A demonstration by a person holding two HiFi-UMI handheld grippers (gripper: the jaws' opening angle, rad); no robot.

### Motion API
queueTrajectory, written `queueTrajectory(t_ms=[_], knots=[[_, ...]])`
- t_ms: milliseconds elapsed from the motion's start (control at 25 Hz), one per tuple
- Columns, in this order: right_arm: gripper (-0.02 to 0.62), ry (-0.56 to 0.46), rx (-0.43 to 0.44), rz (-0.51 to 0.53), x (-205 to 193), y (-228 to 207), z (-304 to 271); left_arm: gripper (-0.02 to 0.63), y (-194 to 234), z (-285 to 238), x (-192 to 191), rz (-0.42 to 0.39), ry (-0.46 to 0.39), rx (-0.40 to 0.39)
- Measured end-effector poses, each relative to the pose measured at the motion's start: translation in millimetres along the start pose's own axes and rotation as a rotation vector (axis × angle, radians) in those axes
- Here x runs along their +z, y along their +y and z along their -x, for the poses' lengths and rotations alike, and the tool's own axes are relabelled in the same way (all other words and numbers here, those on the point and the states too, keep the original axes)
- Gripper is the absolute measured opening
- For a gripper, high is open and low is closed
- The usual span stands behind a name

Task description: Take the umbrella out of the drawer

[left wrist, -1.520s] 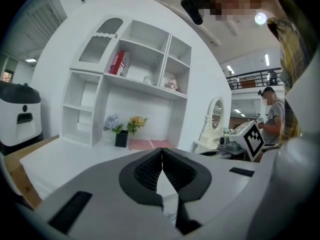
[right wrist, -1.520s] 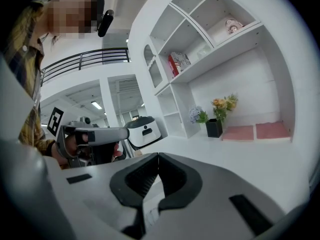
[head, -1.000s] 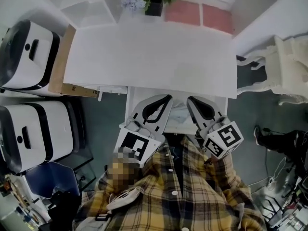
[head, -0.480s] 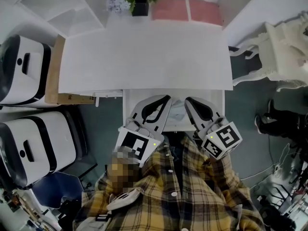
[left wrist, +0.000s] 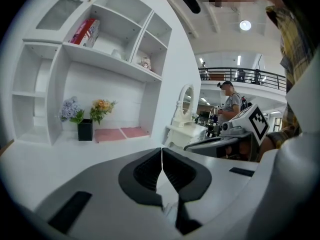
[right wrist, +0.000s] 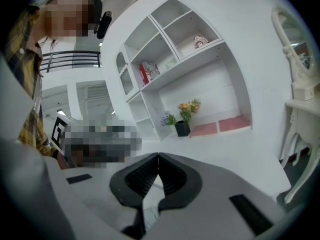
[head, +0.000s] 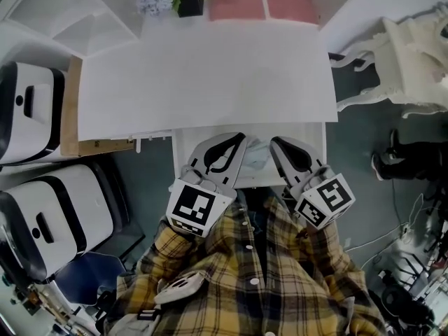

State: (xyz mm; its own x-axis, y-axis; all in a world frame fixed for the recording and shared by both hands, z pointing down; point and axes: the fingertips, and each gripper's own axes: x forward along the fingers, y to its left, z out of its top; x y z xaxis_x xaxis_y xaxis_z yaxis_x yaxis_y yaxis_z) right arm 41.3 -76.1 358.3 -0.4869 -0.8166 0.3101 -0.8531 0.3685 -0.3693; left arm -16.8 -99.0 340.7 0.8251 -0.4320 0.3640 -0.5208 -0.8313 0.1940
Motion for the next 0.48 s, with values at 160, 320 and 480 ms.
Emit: queueTrajectory(t_ms=[160, 320, 480], knots=[[0.017, 0.006, -0.015, -0.007, -3.4, -11.0, 1.9, 0.023, -2.5, -14.8, -13.5, -0.006, 0.046, -0.036], [0.017, 0.02, -0.028, -0.02, -11.9, -18.7, 4.4, 0.025, -2.8, -25.3, -31.5, -0.024, 0.095, -0.048], [0.017, 0.024, -0.043, -0.038, -18.9, -23.9, 6.4, 0.025, -2.5, -32.6, -49.6, -0.04, 0.151, -0.057]])
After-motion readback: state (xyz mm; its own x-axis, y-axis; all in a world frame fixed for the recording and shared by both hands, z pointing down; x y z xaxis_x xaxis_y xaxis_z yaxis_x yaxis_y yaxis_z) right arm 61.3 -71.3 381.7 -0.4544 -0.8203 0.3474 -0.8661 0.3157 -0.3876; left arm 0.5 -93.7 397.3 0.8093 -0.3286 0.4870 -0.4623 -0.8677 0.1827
